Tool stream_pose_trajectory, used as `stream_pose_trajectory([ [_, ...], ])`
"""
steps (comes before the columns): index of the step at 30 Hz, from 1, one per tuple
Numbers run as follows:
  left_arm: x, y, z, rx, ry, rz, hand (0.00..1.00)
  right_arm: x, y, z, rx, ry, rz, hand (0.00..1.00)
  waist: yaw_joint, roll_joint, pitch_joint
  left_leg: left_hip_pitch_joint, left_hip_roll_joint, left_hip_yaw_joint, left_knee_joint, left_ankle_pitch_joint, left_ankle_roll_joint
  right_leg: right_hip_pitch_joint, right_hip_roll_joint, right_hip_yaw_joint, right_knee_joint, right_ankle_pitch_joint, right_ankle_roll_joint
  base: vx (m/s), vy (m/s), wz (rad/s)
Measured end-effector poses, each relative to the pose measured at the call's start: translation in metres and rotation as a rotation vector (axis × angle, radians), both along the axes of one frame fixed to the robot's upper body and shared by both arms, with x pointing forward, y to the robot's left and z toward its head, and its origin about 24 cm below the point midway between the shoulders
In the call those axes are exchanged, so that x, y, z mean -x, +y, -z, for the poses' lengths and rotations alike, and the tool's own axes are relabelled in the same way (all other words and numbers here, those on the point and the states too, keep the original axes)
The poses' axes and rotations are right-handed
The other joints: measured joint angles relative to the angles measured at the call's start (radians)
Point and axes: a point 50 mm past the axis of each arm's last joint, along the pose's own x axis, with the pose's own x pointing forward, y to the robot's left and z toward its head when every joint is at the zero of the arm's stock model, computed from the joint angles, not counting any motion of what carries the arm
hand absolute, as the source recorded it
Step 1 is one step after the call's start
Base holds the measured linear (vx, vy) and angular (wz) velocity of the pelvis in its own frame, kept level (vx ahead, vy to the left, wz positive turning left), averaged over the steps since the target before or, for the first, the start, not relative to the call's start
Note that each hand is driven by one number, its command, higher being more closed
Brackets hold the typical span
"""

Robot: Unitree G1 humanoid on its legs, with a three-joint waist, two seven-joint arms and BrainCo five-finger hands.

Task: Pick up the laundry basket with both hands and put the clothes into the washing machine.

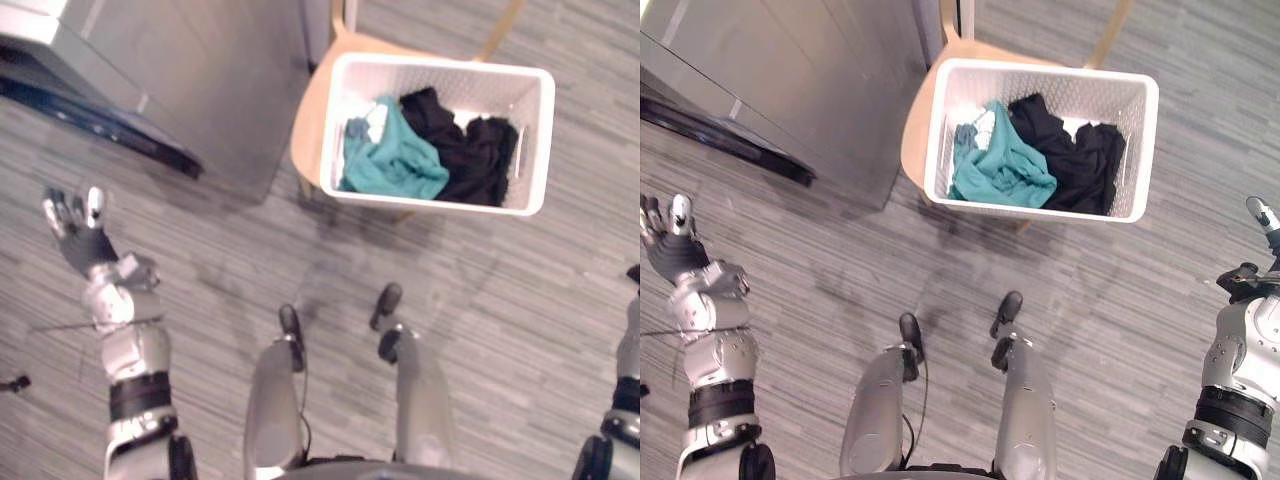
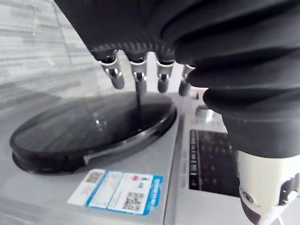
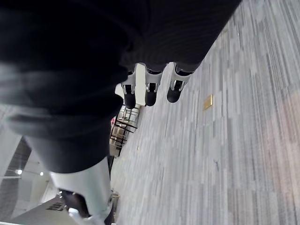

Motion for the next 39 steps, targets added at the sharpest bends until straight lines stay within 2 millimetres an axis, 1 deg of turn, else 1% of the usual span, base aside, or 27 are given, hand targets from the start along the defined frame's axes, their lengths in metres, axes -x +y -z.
stream_pose_trajectory([
  [1,0.004,-0.002,0.009,0.013,0.023,0.005,0.0,-0.002,0.004,0.007,-0.031,-0.002,-0.019,0.0,0.003,0.004,-0.02,0.038,-0.014,-0.001,-0.043,0.02,-0.005,0.016,-0.011,-0.002,0.009,-0.01,-0.001,0.13,-0.036,0.12],
  [3,0.007,-0.003,0.015,0.023,0.04,0.004,0.0,-0.007,0.011,0.014,-0.056,0.002,-0.052,0.0,0.005,0.006,-0.025,0.092,-0.028,0.001,-0.101,0.047,-0.007,0.042,-0.018,-0.003,0.01,-0.015,-0.001,0.13,-0.047,0.1],
  [5,0.007,-0.006,0.018,0.029,0.041,0.021,0.0,-0.012,0.019,0.02,-0.068,0.021,-0.087,0.0,0.021,0.007,-0.026,0.127,-0.035,0.002,-0.136,0.064,-0.009,0.061,-0.019,-0.005,0.01,-0.021,0.008,0.06,-0.037,0.05],
  [8,0.008,-0.012,0.027,0.054,0.058,0.038,0.0,-0.018,0.033,0.035,-0.104,0.053,-0.138,0.0,0.022,0.01,-0.035,0.164,-0.047,-0.003,-0.183,0.087,-0.01,0.089,-0.027,-0.018,0.01,-0.029,0.013,0.04,-0.028,0.16],
  [10,0.017,-0.015,0.043,0.086,0.106,0.043,0.0,-0.019,0.041,0.05,-0.153,0.076,-0.155,0.0,0.023,0.009,-0.054,0.192,-0.051,-0.007,-0.207,0.089,-0.008,0.114,-0.028,-0.029,0.002,-0.034,0.017,0.04,-0.005,0.13],
  [11,0.027,-0.018,0.06,0.129,0.15,0.031,0.0,-0.014,0.045,0.063,-0.182,0.113,-0.154,0.0,0.023,0.011,-0.08,0.209,-0.05,-0.016,-0.216,0.089,-0.008,0.141,-0.027,-0.043,-0.009,-0.038,0.022,0.07,0.008,0.14],
  [12,0.03,-0.018,0.064,0.137,0.162,0.028,0.0,-0.013,0.045,0.066,-0.187,0.121,-0.152,0.0,0.023,0.012,-0.086,0.215,-0.05,-0.017,-0.22,0.089,-0.008,0.146,-0.027,-0.044,-0.01,-0.039,0.024,0.08,0.012,0.15],
  [14,0.051,-0.022,0.096,0.206,0.268,0.005,0.0,0.002,0.05,0.091,-0.225,0.186,-0.143,0.0,0.023,0.009,-0.129,0.263,-0.05,-0.024,-0.241,0.088,-0.008,0.198,-0.023,-0.06,-0.022,-0.05,0.034,0.1,0.018,0.13],
  [15,0.06,-0.024,0.107,0.235,0.303,-0.006,0.0,0.009,0.052,0.101,-0.242,0.213,-0.144,0.0,0.021,0.009,-0.151,0.277,-0.048,-0.03,-0.248,0.087,-0.006,0.216,-0.019,-0.067,-0.033,-0.05,0.035,0.1,0.018,0.1],
  [16,0.064,-0.024,0.111,0.243,0.317,-0.012,0.0,0.01,0.052,0.103,-0.246,0.221,-0.142,0.0,0.021,0.008,-0.158,0.28,-0.048,-0.03,-0.25,0.087,-0.006,0.22,-0.017,-0.067,-0.035,-0.05,0.035,0.09,0.018,0.07],
  [18,0.085,-0.029,0.138,0.316,0.423,-0.038,0.0,0.024,0.059,0.124,-0.291,0.277,-0.123,0.0,0.022,0.0,-0.182,0.332,-0.047,-0.031,-0.273,0.087,-0.006,0.274,-0.004,-0.069,-0.06,-0.05,0.038,0.08,0.03,0.03],
  [20,0.094,-0.035,0.151,0.354,0.474,-0.037,0.0,0.03,0.063,0.135,-0.303,0.317,-0.116,0.0,0.022,-0.005,-0.204,0.345,-0.047,-0.031,-0.28,0.085,-0.007,0.294,0.008,-0.068,-0.081,-0.044,0.046,0.03,0.026,-0.02],
  [22,0.105,-0.05,0.167,0.411,0.527,-0.011,0.0,0.041,0.071,0.152,-0.336,0.378,-0.108,0.0,0.02,-0.011,-0.228,0.388,-0.044,-0.031,-0.296,0.083,-0.009,0.344,0.028,-0.068,-0.119,-0.033,0.054,0.02,0.013,-0.02],
  [23,0.107,-0.054,0.171,0.428,0.546,-0.001,0.0,0.043,0.074,0.156,-0.349,0.391,-0.106,0.0,0.019,-0.012,-0.241,0.396,-0.044,-0.03,-0.299,0.083,-0.009,0.354,0.032,-0.068,-0.129,-0.03,0.056,0.02,0.023,-0.04],
  [25,0.115,-0.074,0.187,0.461,0.635,0.084,0.0,0.056,0.086,0.174,-0.402,0.442,-0.116,0.0,0.01,-0.015,-0.277,0.431,-0.043,-0.029,-0.311,0.078,-0.009,0.398,0.045,-0.066,-0.173,-0.014,0.065,0.03,0.052,-0.02],
  [26,0.117,-0.078,0.19,0.467,0.652,0.099,0.0,0.058,0.09,0.179,-0.414,0.454,-0.124,0.0,0.004,-0.017,-0.279,0.44,-0.043,-0.029,-0.311,0.076,-0.008,0.412,0.047,-0.066,-0.184,-0.009,0.067,0.01,0.056,-0.02],
  [27,0.119,-0.084,0.195,0.475,0.681,0.135,0.0,0.061,0.101,0.188,-0.437,0.49,-0.153,0.0,-0.008,-0.021,-0.287,0.455,-0.043,-0.028,-0.311,0.072,-0.006,0.433,0.053,-0.063,-0.203,0.0,0.067,-0.01,0.048,-0.09],
  [28,0.122,-0.092,0.202,0.484,0.72,0.176,0.0,0.066,0.112,0.201,-0.46,0.542,-0.187,0.0,-0.011,-0.025,-0.307,0.465,-0.043,-0.024,-0.312,0.069,-0.003,0.452,0.056,-0.06,-0.236,0.018,0.072,-0.01,0.069,-0.1],
  [29,0.125,-0.1,0.208,0.493,0.756,0.214,0.0,0.073,0.123,0.213,-0.484,0.597,-0.214,0.0,-0.015,-0.027,-0.31,0.482,-0.045,-0.019,-0.314,0.067,-0.001,0.481,0.059,-0.058,-0.269,0.035,0.074,-0.01,0.058,-0.09],
  [30,0.125,-0.105,0.21,0.495,0.77,0.235,0.0,0.076,0.129,0.218,-0.499,0.622,-0.23,0.0,-0.019,-0.027,-0.311,0.491,-0.047,-0.017,-0.315,0.066,0.0,0.494,0.062,-0.057,-0.284,0.043,0.076,-0.04,0.055,-0.04],
  [31,0.126,-0.112,0.213,0.492,0.8,0.277,0.0,0.082,0.142,0.23,-0.535,0.669,-0.264,0.0,-0.028,-0.028,-0.319,0.495,-0.051,-0.015,-0.317,0.065,0.002,0.511,0.064,-0.054,-0.312,0.056,0.083,-0.05,0.036,-0.03],
  [32,0.126,-0.116,0.215,0.494,0.812,0.3,0.0,0.085,0.148,0.236,-0.554,0.691,-0.278,0.0,-0.03,-0.027,-0.326,0.495,-0.054,-0.015,-0.319,0.065,0.003,0.516,0.065,-0.053,-0.325,0.066,0.082,-0.06,0.047,-0.07],
  [33,0.127,-0.123,0.218,0.495,0.832,0.34,0.0,0.092,0.158,0.247,-0.591,0.739,-0.3,0.0,-0.032,-0.026,-0.332,0.502,-0.06,-0.01,-0.325,0.065,0.003,0.53,0.068,-0.048,-0.351,0.081,0.086,-0.03,0.031,-0.09],
  [34,0.128,-0.126,0.22,0.498,0.846,0.356,0.0,0.097,0.162,0.253,-0.613,0.765,-0.305,0.0,-0.032,-0.023,-0.333,0.513,-0.061,-0.007,-0.33,0.065,0.003,0.537,0.071,-0.043,-0.361,0.084,0.09,-0.03,0.018,-0.09],
  [36,0.132,-0.13,0.226,0.495,0.889,0.387,0.0,0.115,0.174,0.272,-0.672,0.871,-0.326,0.0,-0.033,-0.016,-0.335,0.532,-0.065,-0.006,-0.332,0.061,0.008,0.566,0.071,-0.04,-0.382,0.091,0.095,-0.03,0.022,-0.01],
  [38,0.147,-0.133,0.244,0.515,1.016,0.396,0.0,0.141,0.181,0.295,-0.756,1.001,-0.297,0.0,-0.032,-0.008,-0.34,0.562,-0.075,-0.008,-0.343,0.056,0.007,0.599,0.072,-0.039,-0.392,0.091,0.095,-0.02,0.046,0.03],
  [39,0.151,-0.134,0.248,0.519,1.054,0.399,0.0,0.147,0.182,0.3,-0.775,1.032,-0.286,0.0,-0.032,-0.006,-0.342,0.57,-0.076,-0.007,-0.345,0.056,0.007,0.605,0.072,-0.038,-0.392,0.091,0.095,0.0,0.036,0.01],
])
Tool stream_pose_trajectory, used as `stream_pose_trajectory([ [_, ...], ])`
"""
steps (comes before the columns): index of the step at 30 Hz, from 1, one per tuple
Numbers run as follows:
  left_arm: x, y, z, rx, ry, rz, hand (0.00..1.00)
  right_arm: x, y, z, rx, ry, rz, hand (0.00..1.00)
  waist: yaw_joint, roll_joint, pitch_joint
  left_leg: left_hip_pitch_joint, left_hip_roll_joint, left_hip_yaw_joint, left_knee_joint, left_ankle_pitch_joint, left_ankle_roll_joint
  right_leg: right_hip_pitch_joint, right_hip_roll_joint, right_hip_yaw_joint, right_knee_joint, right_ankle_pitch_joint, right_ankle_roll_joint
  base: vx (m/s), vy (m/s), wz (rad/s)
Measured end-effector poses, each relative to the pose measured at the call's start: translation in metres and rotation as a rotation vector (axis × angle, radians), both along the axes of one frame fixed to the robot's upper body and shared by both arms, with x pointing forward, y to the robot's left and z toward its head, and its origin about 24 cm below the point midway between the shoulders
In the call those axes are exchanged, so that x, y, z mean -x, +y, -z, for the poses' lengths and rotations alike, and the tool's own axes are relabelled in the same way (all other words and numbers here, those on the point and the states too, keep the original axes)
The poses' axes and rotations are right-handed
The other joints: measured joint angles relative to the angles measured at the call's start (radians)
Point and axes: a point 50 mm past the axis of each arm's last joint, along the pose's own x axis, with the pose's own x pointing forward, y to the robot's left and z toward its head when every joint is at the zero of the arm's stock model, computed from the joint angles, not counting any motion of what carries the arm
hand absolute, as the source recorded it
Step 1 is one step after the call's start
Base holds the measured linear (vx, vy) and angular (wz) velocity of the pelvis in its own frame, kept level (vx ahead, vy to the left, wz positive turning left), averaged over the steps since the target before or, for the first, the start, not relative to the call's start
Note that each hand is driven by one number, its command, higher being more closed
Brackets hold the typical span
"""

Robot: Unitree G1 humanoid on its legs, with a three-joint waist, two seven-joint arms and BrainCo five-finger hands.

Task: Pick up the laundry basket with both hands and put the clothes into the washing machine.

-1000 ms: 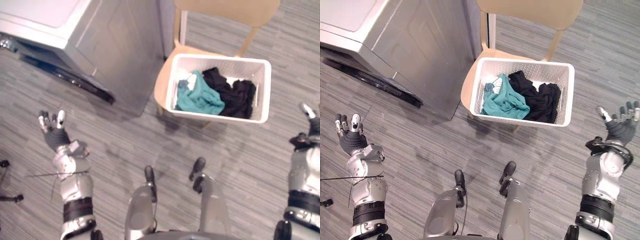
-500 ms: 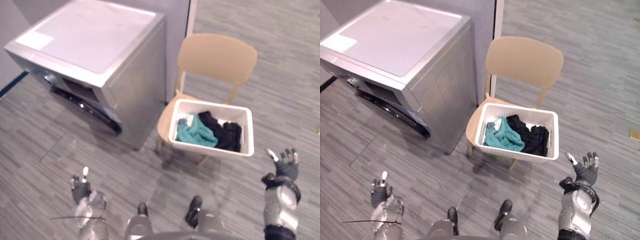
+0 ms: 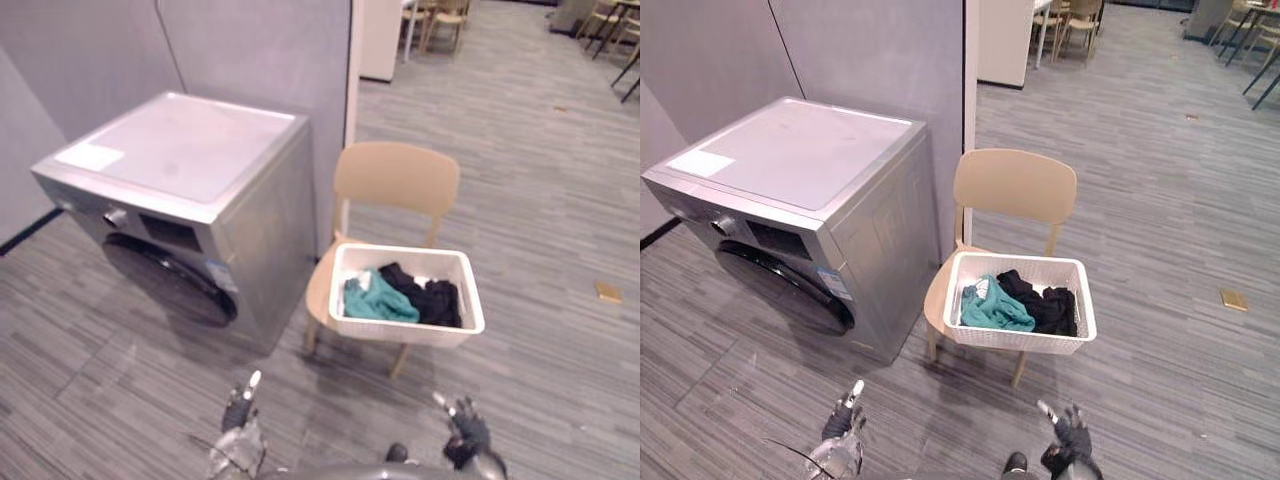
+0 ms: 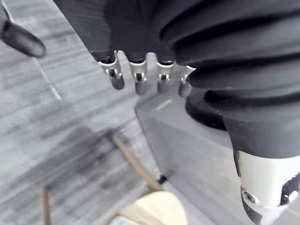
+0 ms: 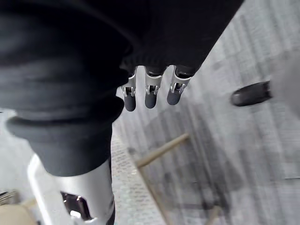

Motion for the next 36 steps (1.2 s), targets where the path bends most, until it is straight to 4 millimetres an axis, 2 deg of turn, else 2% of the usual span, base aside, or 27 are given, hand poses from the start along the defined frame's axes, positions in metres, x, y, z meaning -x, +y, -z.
stream_pose_trajectory([
  [4,0.03,0.015,0.018,-0.062,0.201,0.079,0.0,0.032,-0.011,0.02,-0.037,0.185,0.073,0.0,-0.001,0.003,0.003,0.057,-0.003,-0.001,-0.006,-0.002,-0.001,0.05,0.0,0.002,-0.001,0.001,0.005,-0.01,0.026,0.02],
  [6,0.042,0.02,0.022,-0.096,0.267,0.125,0.0,0.043,-0.013,0.024,-0.053,0.23,0.108,0.0,-0.001,0.001,0.003,0.063,-0.005,-0.002,-0.016,-0.008,-0.005,0.051,-0.001,0.003,-0.006,-0.003,0.002,-0.05,0.036,0.03],
  [9,0.049,0.03,0.022,-0.134,0.312,0.132,0.0,0.055,-0.015,0.027,-0.067,0.281,0.114,0.0,-0.001,0.0,0.003,0.065,-0.007,-0.037,-0.026,-0.01,-0.003,0.066,0.002,0.0,-0.029,-0.003,0.002,-0.02,0.021,0.12],
  [12,0.067,0.031,0.025,-0.096,0.352,0.038,0.0,0.06,-0.018,0.027,-0.074,0.298,0.132,0.0,-0.001,0.003,0.002,0.066,-0.008,-0.064,-0.033,-0.01,-0.003,0.083,0.004,-0.007,-0.038,-0.003,0.002,0.04,0.024,0.15],
  [14,0.085,0.032,0.027,-0.061,0.385,-0.043,0.0,0.066,-0.017,0.029,-0.086,0.326,0.146,0.0,-0.001,0.006,0.004,0.053,-0.005,-0.099,-0.025,-0.012,-0.004,0.099,0.011,-0.036,-0.055,-0.004,0.003,0.05,0.006,0.31],
  [15,0.087,0.032,0.027,-0.052,0.386,-0.062,0.0,0.067,-0.016,0.029,-0.087,0.333,0.143,0.0,-0.001,0.009,0.005,0.044,-0.004,-0.108,-0.017,-0.015,-0.007,0.101,0.014,-0.042,-0.058,-0.005,0.004,0.05,-0.015,0.52],
  [17,0.097,0.031,0.028,0.008,0.375,-0.222,0.0,0.067,-0.017,0.031,-0.085,0.355,0.121,0.0,-0.001,0.017,0.007,-0.071,0.007,-0.189,0.117,-0.063,-0.007,0.097,0.021,-0.095,-0.062,-0.027,0.014,0.05,-0.002,0.75],
  [21,0.106,0.028,0.029,0.052,0.376,-0.322,0.0,0.054,-0.02,0.03,-0.078,0.34,0.109,0.0,0.002,0.029,0.045,-0.142,0.014,-0.219,0.224,-0.054,-0.011,0.138,0.025,-0.176,-0.058,-0.05,0.019,0.05,0.011,0.86],
  [23,0.104,0.026,0.029,0.058,0.373,-0.327,0.0,0.045,-0.021,0.029,-0.078,0.321,0.117,0.0,0.009,-0.005,0.06,-0.162,0.007,-0.149,0.25,-0.016,-0.006,0.15,-0.02,-0.211,-0.04,-0.063,0.017,0.0,0.069,0.56],
  [25,0.112,0.026,0.03,0.064,0.399,-0.357,0.0,0.024,-0.029,0.024,-0.051,0.266,0.105,0.0,0.005,0.017,0.065,-0.207,0.075,-0.015,0.358,-0.056,0.051,0.148,-0.058,-0.231,-0.012,-0.073,0.027,0.01,0.123,0.24],
  [26,0.113,0.027,0.029,0.06,0.401,-0.362,0.0,0.019,-0.031,0.023,-0.044,0.252,0.101,0.0,0.003,0.017,0.065,-0.216,0.095,0.005,0.384,-0.059,0.057,0.147,-0.074,-0.238,-0.003,-0.074,0.032,0.06,0.175,0.24],
  [27,0.113,0.03,0.029,0.054,0.401,-0.39,0.0,0.015,-0.033,0.021,-0.034,0.237,0.099,0.0,0.0,0.014,0.064,-0.231,0.153,0.037,0.424,-0.057,0.06,0.149,-0.117,-0.261,0.02,-0.075,0.057,0.07,0.178,0.25],
  [30,0.108,0.028,0.029,0.052,0.398,-0.398,0.0,0.017,-0.038,0.02,-0.021,0.238,0.103,0.0,-0.004,0.024,0.06,-0.236,0.231,0.066,0.399,-0.046,0.053,0.152,-0.165,-0.298,0.048,-0.069,0.105,0.16,0.279,0.42],
  [31,0.106,0.023,0.03,0.059,0.401,-0.397,0.0,0.022,-0.042,0.02,-0.01,0.251,0.108,0.0,-0.008,0.046,0.052,-0.236,0.242,0.066,0.328,0.032,0.072,0.162,-0.175,-0.315,0.057,-0.061,0.14,0.25,0.373,0.82],
  [32,0.101,0.019,0.031,0.065,0.398,-0.379,0.0,0.024,-0.046,0.019,0.0,0.26,0.116,0.0,-0.025,0.053,0.039,-0.221,0.218,0.061,0.274,0.009,-0.062,0.177,-0.191,-0.335,0.056,-0.043,0.165,0.33,0.442,0.86],
  [33,0.099,0.025,0.029,0.043,0.39,-0.364,0.0,0.021,-0.033,0.022,-0.033,0.263,0.111,0.0,-0.022,0.021,0.048,-0.22,0.169,0.066,0.272,0.004,-0.044,0.183,-0.222,-0.322,0.049,-0.04,0.166,0.34,0.366,0.77],
  [34,0.095,0.04,0.027,-0.004,0.378,-0.33,0.0,0.019,-0.017,0.026,-0.081,0.267,0.107,0.0,-0.02,-0.019,0.044,-0.227,0.135,0.062,0.284,-0.004,-0.032,0.186,-0.228,-0.316,0.052,-0.028,0.149,0.27,0.244,0.36],
  [35,0.092,0.046,0.025,-0.024,0.372,-0.314,0.0,0.016,-0.011,0.027,-0.098,0.267,0.103,0.0,-0.012,-0.024,0.041,-0.236,0.127,0.062,0.295,-0.012,-0.029,0.19,-0.237,-0.317,0.055,-0.014,0.131,0.23,0.188,0.36],
  [36,0.08,0.052,0.023,-0.049,0.347,-0.28,0.0,0.01,-0.005,0.027,-0.114,0.259,0.097,0.0,0.004,-0.029,0.039,-0.241,0.116,0.06,0.31,-0.022,-0.017,0.192,-0.256,-0.322,0.078,0.024,0.126,0.16,0.155,0.28],
])
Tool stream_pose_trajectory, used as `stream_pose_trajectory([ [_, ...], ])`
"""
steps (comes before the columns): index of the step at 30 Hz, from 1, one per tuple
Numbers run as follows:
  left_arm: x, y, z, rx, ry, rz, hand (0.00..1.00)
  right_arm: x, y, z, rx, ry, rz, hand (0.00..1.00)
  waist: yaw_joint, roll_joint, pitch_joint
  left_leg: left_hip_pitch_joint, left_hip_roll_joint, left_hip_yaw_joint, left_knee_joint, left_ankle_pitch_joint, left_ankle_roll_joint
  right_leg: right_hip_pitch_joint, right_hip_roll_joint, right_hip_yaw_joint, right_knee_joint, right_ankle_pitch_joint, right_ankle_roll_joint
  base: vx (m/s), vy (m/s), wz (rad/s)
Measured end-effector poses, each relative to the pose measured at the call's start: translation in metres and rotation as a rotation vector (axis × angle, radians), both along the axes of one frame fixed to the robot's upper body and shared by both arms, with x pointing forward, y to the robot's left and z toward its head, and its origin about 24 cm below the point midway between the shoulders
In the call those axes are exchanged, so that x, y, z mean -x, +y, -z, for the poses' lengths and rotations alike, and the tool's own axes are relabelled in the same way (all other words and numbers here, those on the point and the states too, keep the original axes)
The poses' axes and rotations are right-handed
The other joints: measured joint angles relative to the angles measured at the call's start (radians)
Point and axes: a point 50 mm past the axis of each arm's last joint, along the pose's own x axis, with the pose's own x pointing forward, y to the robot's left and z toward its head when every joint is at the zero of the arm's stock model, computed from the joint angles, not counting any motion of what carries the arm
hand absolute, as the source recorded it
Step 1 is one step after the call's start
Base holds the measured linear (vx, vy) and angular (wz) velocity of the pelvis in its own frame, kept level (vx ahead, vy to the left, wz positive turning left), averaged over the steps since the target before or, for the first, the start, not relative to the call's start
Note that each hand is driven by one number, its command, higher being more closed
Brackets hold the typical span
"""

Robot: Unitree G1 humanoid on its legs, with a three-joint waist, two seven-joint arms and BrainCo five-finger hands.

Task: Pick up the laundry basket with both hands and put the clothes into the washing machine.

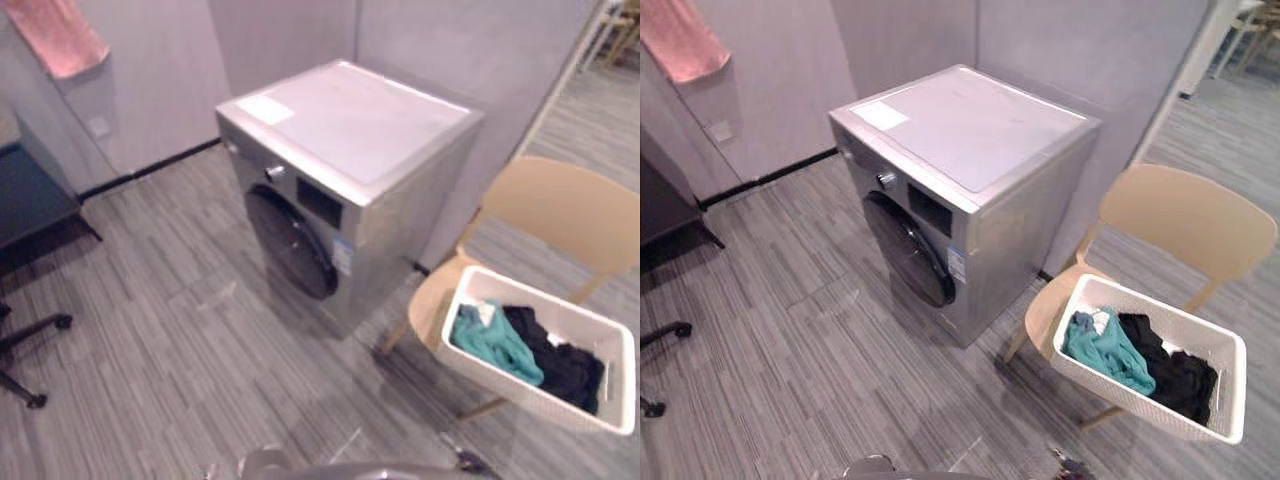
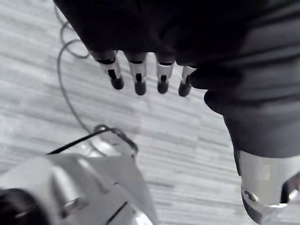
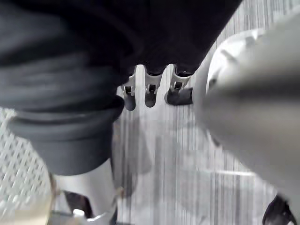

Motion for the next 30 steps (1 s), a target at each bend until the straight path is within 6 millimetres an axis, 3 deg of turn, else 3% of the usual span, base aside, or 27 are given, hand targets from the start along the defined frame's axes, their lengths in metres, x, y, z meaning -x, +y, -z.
stream_pose_trajectory([
  [1,-0.007,0.001,-0.001,-0.006,-0.01,0.022,0.0,-0.002,0.001,0.0,-0.002,-0.005,-0.003,0.0,0.002,0.0,-0.001,0.002,-0.008,-0.001,0.0,-0.001,0.002,0.002,-0.014,-0.008,0.019,0.015,-0.003,0.16,0.212,0.48],
  [4,-0.037,-0.008,-0.004,-0.01,-0.086,0.102,0.0,-0.015,-0.002,-0.003,0.019,-0.027,-0.055,0.0,0.002,-0.008,-0.007,0.048,-0.09,-0.002,-0.07,-0.018,0.025,-0.013,-0.127,-0.009,0.157,0.05,-0.023,0.12,0.211,0.4],
  [5,-0.043,-0.018,-0.003,0.01,-0.098,0.133,0.0,-0.02,-0.006,-0.005,0.03,-0.04,-0.059,0.0,-0.002,-0.011,-0.007,0.065,-0.142,-0.009,-0.11,-0.011,0.042,-0.03,-0.194,-0.009,0.227,0.079,-0.061,0.17,0.249,0.39],
  [6,-0.045,-0.021,-0.003,0.011,-0.1,0.16,0.0,-0.018,-0.014,-0.007,0.052,-0.037,-0.058,0.0,-0.004,0.0,-0.01,0.103,-0.184,-0.016,-0.158,0.004,0.067,-0.056,-0.248,-0.009,0.294,0.145,-0.146,0.18,0.251,0.44],
  [7,-0.046,-0.023,-0.003,0.012,-0.1,0.176,0.0,-0.017,-0.018,-0.008,0.066,-0.038,-0.057,0.0,-0.003,0.011,-0.008,0.12,-0.199,-0.026,-0.184,0.012,0.08,-0.066,-0.269,-0.004,0.328,0.194,-0.211,0.19,0.216,0.5],
  [8,-0.048,-0.026,-0.003,0.013,-0.103,0.2,0.0,-0.018,-0.024,-0.01,0.087,-0.044,-0.064,0.0,-0.004,0.024,-0.003,0.144,-0.204,-0.044,-0.212,0.019,0.098,-0.095,-0.291,0.046,0.402,0.231,-0.302,0.16,0.124,0.55],
  [9,-0.053,-0.021,-0.005,-0.006,-0.109,0.233,0.0,-0.024,-0.024,-0.011,0.093,-0.06,-0.083,0.0,-0.009,0.036,0.021,0.175,-0.2,-0.072,-0.231,0.02,0.113,-0.169,-0.252,0.19,0.574,0.074,-0.273,0.19,0.09,0.69],
  [10,-0.055,-0.014,-0.007,-0.029,-0.105,0.255,0.0,-0.031,-0.018,-0.012,0.083,-0.083,-0.098,0.0,-0.01,0.043,0.042,0.197,-0.185,-0.104,-0.25,0.021,0.114,-0.237,-0.141,0.299,0.704,-0.125,-0.159,0.15,0.049,0.64],
  [11,-0.055,-0.012,-0.007,-0.036,-0.099,0.264,0.0,-0.032,-0.014,-0.012,0.075,-0.089,-0.097,0.0,-0.014,0.034,0.044,0.207,-0.18,-0.118,-0.26,0.021,0.114,-0.255,-0.09,0.326,0.741,-0.188,-0.153,0.18,0.01,0.91],
  [12,-0.05,-0.01,-0.006,-0.042,-0.07,0.309,0.0,-0.029,-0.002,-0.01,0.049,-0.092,-0.106,0.0,-0.02,0.003,0.058,0.247,-0.179,-0.149,-0.284,0.024,0.116,-0.294,0.036,0.332,0.777,-0.311,-0.166,0.14,-0.006,0.71],
  [13,-0.049,-0.011,-0.005,-0.039,-0.066,0.312,0.0,-0.029,-0.001,-0.009,0.043,-0.091,-0.109,0.0,-0.023,0.001,0.059,0.253,-0.178,-0.155,-0.286,0.024,0.115,-0.303,0.056,0.333,0.774,-0.327,-0.166,0.19,-0.025,0.77],
  [14,-0.045,-0.018,-0.003,-0.013,-0.06,0.308,0.0,-0.026,0.005,-0.008,0.024,-0.093,-0.109,0.0,-0.031,-0.004,0.059,0.262,-0.176,-0.174,-0.299,0.025,0.113,-0.342,0.129,0.352,0.733,-0.373,-0.156,0.1,-0.042,0.42],
  [15,-0.046,-0.02,-0.003,-0.005,-0.067,0.313,0.0,-0.026,0.006,-0.008,0.02,-0.101,-0.102,0.0,-0.032,-0.003,0.06,0.266,-0.175,-0.184,-0.304,0.026,0.113,-0.36,0.16,0.363,0.695,-0.388,-0.153,0.11,-0.083,0.64],
  [16,-0.048,-0.022,-0.003,0.0,-0.07,0.326,0.0,-0.022,0.006,-0.008,0.015,-0.107,-0.095,0.0,-0.038,-0.007,0.058,0.267,-0.176,-0.205,-0.31,0.025,0.104,-0.369,0.218,0.402,0.548,-0.383,-0.141,0.11,-0.12,0.74],
  [17,-0.048,-0.019,-0.003,-0.007,-0.069,0.321,0.0,-0.017,0.008,-0.006,0.008,-0.099,-0.087,0.0,-0.044,-0.031,0.058,0.269,-0.189,-0.229,-0.315,0.02,0.083,-0.348,0.247,0.44,0.373,-0.321,-0.195,0.16,-0.176,0.65],
  [19,-0.044,-0.03,-0.001,0.03,-0.072,0.275,0.0,-0.01,0.003,-0.006,0.019,-0.091,-0.044,0.0,-0.033,0.013,0.051,0.265,-0.146,-0.203,-0.316,0.019,0.066,-0.314,0.298,0.405,0.295,-0.304,-0.204,0.18,-0.16,0.23],
  [21,-0.042,-0.033,0.0,0.043,-0.076,0.234,0.0,-0.01,0.0,-0.007,0.029,-0.101,-0.03,0.0,-0.036,0.031,0.05,0.281,-0.124,-0.189,-0.33,0.025,0.057,-0.281,0.321,0.384,0.263,-0.302,-0.207,0.19,-0.118,0.24],
  [22,-0.04,-0.035,0.001,0.049,-0.077,0.215,0.0,-0.006,-0.001,-0.007,0.03,-0.096,-0.021,0.0,-0.035,0.037,0.048,0.304,-0.108,-0.176,-0.345,0.035,0.04,-0.244,0.339,0.37,0.233,-0.3,-0.21,0.18,-0.114,0.27],
  [26,-0.039,-0.036,0.0,0.053,-0.095,0.175,0.0,-0.014,0.004,-0.009,0.028,-0.127,-0.029,0.0,-0.028,0.036,0.04,0.305,-0.092,-0.143,-0.3,0.029,0.029,-0.19,0.368,0.368,0.155,-0.281,-0.214,0.11,-0.056,0.03],
  [28,-0.041,-0.032,-0.002,0.038,-0.114,0.161,0.0,-0.021,0.007,-0.012,0.034,-0.155,-0.053,0.0,-0.026,0.023,0.042,0.208,-0.082,-0.127,-0.093,-0.026,0.008,-0.18,0.365,0.371,0.123,-0.279,-0.204,0.01,0.005,0.02],
  [30,-0.038,-0.029,-0.003,0.036,-0.127,0.084,0.0,-0.031,0.011,-0.018,0.056,-0.207,-0.124,0.0,-0.015,0.024,0.055,0.054,-0.043,-0.138,0.247,-0.044,-0.003,-0.164,0.364,0.376,0.127,-0.278,-0.207,0.02,0.057,-0.17],
])
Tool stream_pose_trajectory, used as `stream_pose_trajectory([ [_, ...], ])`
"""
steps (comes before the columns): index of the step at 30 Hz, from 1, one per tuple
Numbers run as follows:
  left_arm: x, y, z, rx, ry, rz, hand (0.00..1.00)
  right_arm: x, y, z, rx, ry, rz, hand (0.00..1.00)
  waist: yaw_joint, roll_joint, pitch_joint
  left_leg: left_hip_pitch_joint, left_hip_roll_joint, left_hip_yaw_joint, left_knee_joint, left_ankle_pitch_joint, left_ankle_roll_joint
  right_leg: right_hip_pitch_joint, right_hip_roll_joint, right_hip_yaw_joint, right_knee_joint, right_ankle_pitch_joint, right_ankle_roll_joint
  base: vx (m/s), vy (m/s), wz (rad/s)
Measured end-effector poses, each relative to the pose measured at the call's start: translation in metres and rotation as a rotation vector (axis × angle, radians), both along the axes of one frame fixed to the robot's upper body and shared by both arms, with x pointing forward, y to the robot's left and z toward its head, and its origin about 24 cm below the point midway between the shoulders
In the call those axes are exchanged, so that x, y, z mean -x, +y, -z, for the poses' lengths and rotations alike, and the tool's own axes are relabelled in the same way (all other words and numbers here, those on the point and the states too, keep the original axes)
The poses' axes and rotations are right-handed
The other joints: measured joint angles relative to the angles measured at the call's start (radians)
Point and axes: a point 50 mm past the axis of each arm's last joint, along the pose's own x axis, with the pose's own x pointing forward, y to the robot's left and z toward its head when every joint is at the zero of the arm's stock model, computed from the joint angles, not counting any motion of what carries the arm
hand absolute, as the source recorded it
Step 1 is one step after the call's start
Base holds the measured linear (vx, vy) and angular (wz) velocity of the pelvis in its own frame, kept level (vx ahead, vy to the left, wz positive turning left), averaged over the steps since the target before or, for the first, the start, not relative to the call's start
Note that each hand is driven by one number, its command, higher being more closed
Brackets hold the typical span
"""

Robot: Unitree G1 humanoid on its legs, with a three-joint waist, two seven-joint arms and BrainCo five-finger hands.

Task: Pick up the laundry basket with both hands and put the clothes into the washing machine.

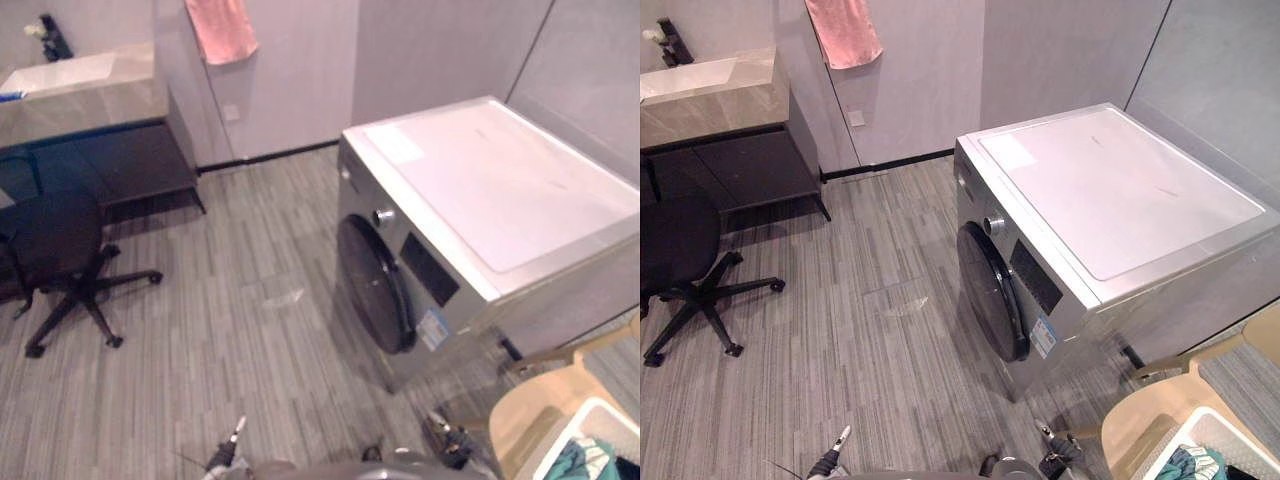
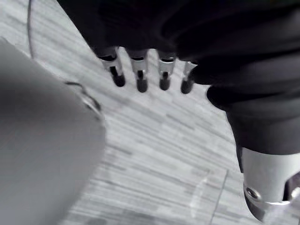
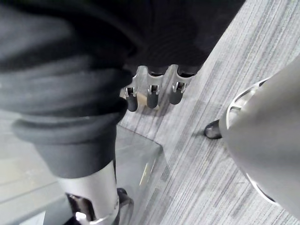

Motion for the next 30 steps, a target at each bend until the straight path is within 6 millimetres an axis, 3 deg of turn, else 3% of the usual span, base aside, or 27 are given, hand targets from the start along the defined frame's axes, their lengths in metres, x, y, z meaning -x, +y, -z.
stream_pose_trajectory([
  [1,0.001,0.0,0.0,0.004,-0.003,-0.022,0.0,-0.006,0.001,-0.004,0.014,-0.028,-0.031,0.0,0.006,-0.002,0.009,-0.044,0.02,-0.009,0.099,0.014,-0.016,0.006,0.0,0.011,0.011,-0.002,-0.004,0.01,0.114,-0.38],
  [3,0.004,0.002,0.0,0.001,0.002,-0.031,0.0,-0.025,0.005,-0.016,0.041,-0.116,-0.092,0.0,0.014,0.005,0.005,-0.049,0.028,-0.003,0.15,0.011,0.009,-0.001,-0.011,0.052,0.017,-0.008,-0.006,0.01,0.209,-0.57],
  [4,0.004,0.003,0.0,-0.001,0.002,-0.036,0.0,-0.034,0.004,-0.024,0.061,-0.165,-0.103,0.0,0.009,0.002,0.004,-0.041,0.04,0.021,0.118,-0.022,0.048,-0.012,-0.021,0.075,0.016,-0.004,0.002,0.05,0.217,-0.46],
  [6,0.005,0.006,0.0,-0.009,0.0,-0.048,0.0,-0.044,0.011,-0.031,0.061,-0.223,-0.11,0.0,0.012,-0.008,0.003,-0.027,0.087,0.026,-0.006,-0.049,0.086,-0.041,-0.041,0.113,0.026,0.006,0.017,0.08,0.198,-0.35],
  [7,0.007,0.007,0.0,-0.011,0.002,-0.055,0.0,-0.046,0.012,-0.033,0.064,-0.231,-0.122,0.0,0.013,-0.016,0.0,-0.021,0.095,0.019,-0.069,-0.048,0.086,-0.056,-0.055,0.127,0.035,0.008,0.03,0.06,0.274,-0.5],
  [8,0.012,0.009,0.0,-0.022,0.013,-0.065,0.0,-0.045,0.01,-0.034,0.082,-0.236,-0.146,0.0,0.012,-0.018,-0.015,0.003,0.091,-0.005,-0.23,-0.019,0.064,-0.089,-0.082,0.159,0.05,0.014,0.067,0.05,0.346,-0.55],
  [9,0.017,0.005,0.002,-0.012,0.036,-0.068,0.0,-0.046,0.005,-0.037,0.105,-0.247,-0.162,0.0,0.011,0.006,-0.031,0.021,0.101,-0.03,-0.333,0.082,0.036,-0.108,-0.084,0.176,0.045,0.022,0.094,0.08,0.482,-0.67],
  [10,0.022,-0.004,0.004,0.01,0.063,-0.057,0.0,-0.046,-0.004,-0.038,0.131,-0.248,-0.192,0.0,0.009,0.033,-0.043,0.045,0.086,-0.024,-0.399,0.086,-0.056,-0.103,-0.092,0.197,0.004,0.049,0.134,0.1,0.45,-0.38],
  [11,0.022,-0.001,0.004,0.003,0.068,-0.042,0.0,-0.044,-0.003,-0.037,0.125,-0.245,-0.199,0.0,0.005,0.025,-0.045,0.061,0.068,-0.013,-0.433,0.078,-0.056,-0.088,-0.108,0.209,-0.027,0.063,0.15,0.16,0.493,0.04],
  [12,0.021,0.011,0.002,-0.039,0.076,0.029,0.0,-0.035,0.007,-0.034,0.101,-0.228,-0.218,0.0,-0.022,-0.005,-0.048,0.076,0.004,-0.008,-0.48,0.098,-0.028,-0.058,-0.136,0.253,-0.092,0.092,0.153,0.11,0.299,0.3],
  [15,0.02,0.019,0.001,-0.075,0.092,0.107,0.0,-0.031,0.026,-0.036,0.064,-0.253,-0.29,0.0,-0.015,-0.042,-0.069,0.128,-0.062,0.035,-0.524,0.102,-0.021,-0.027,-0.178,0.28,-0.142,0.133,0.176,0.11,0.246,-0.19],
  [20,0.002,0.013,-0.001,-0.088,0.057,0.218,0.0,-0.054,0.031,-0.055,0.086,-0.375,-0.362,0.0,-0.018,-0.034,-0.066,0.135,-0.077,0.078,-0.562,0.109,-0.009,-0.057,-0.184,0.301,-0.166,0.153,0.191,-0.02,0.028,-0.29],
  [22,-0.006,0.005,-0.002,-0.085,0.034,0.255,0.0,-0.065,0.016,-0.062,0.157,-0.392,-0.398,0.0,-0.019,-0.014,-0.049,0.125,-0.073,0.076,-0.587,0.121,-0.008,-0.076,-0.177,0.299,-0.166,0.157,0.195,-0.06,-0.077,-0.02],
  [25,-0.015,0.0,-0.003,-0.08,0.015,0.27,0.0,-0.089,-0.001,-0.083,0.263,-0.46,-0.403,0.0,-0.018,-0.006,-0.006,0.118,-0.075,0.069,-0.621,0.144,-0.005,-0.103,-0.176,0.295,-0.166,0.168,0.196,-0.04,-0.037,0.02],
  [28,-0.023,0.003,-0.006,-0.102,-0.006,0.297,0.0,-0.115,-0.009,-0.108,0.334,-0.559,-0.379,0.0,-0.017,-0.014,0.022,0.083,-0.075,0.052,-0.627,0.16,-0.001,-0.132,-0.176,0.285,-0.166,0.178,0.195,-0.07,-0.033,0.13],
  [30,-0.028,0.011,-0.008,-0.135,-0.015,0.295,0.0,-0.13,-0.01,-0.121,0.36,-0.615,-0.359,0.0,-0.014,-0.039,0.046,0.049,-0.075,0.037,-0.629,0.175,-0.003,-0.152,-0.177,0.269,-0.166,0.183,0.195,-0.04,-0.021,0.24],
])
